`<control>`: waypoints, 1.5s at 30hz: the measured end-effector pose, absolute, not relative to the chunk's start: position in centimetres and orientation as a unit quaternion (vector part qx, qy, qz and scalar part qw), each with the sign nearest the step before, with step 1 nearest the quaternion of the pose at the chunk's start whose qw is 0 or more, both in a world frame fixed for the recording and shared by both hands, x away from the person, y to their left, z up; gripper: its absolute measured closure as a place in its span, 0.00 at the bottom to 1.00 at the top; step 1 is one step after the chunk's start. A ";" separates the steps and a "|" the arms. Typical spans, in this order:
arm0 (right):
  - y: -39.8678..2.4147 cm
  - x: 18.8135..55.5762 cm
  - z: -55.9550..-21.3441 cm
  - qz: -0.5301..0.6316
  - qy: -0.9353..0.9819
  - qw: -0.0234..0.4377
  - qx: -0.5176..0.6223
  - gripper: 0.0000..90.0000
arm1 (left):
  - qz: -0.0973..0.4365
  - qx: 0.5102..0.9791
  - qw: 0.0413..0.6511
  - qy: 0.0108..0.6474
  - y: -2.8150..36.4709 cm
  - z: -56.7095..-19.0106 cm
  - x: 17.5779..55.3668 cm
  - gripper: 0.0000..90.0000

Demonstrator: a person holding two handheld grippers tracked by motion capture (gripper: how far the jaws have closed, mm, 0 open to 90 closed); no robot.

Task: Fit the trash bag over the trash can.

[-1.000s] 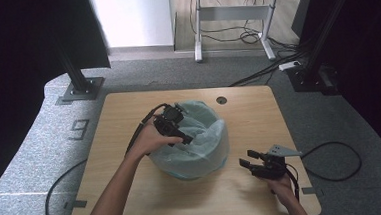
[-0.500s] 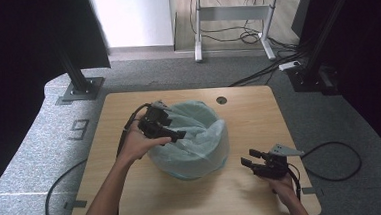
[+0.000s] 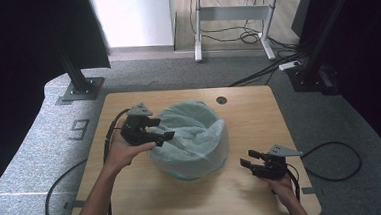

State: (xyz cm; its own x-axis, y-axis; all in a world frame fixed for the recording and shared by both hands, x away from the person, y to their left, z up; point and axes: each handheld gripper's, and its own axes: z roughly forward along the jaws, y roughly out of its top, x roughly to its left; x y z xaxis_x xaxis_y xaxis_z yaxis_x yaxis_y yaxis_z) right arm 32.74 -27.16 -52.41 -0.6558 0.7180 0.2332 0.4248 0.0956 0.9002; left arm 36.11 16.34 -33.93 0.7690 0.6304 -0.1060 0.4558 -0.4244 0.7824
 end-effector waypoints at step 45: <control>-27.3 32.8 -52.9 0.533 0.732 0.140 0.400 0.43 | 0.127 0.798 0.412 0.421 26.4 -43.1 30.6 0.29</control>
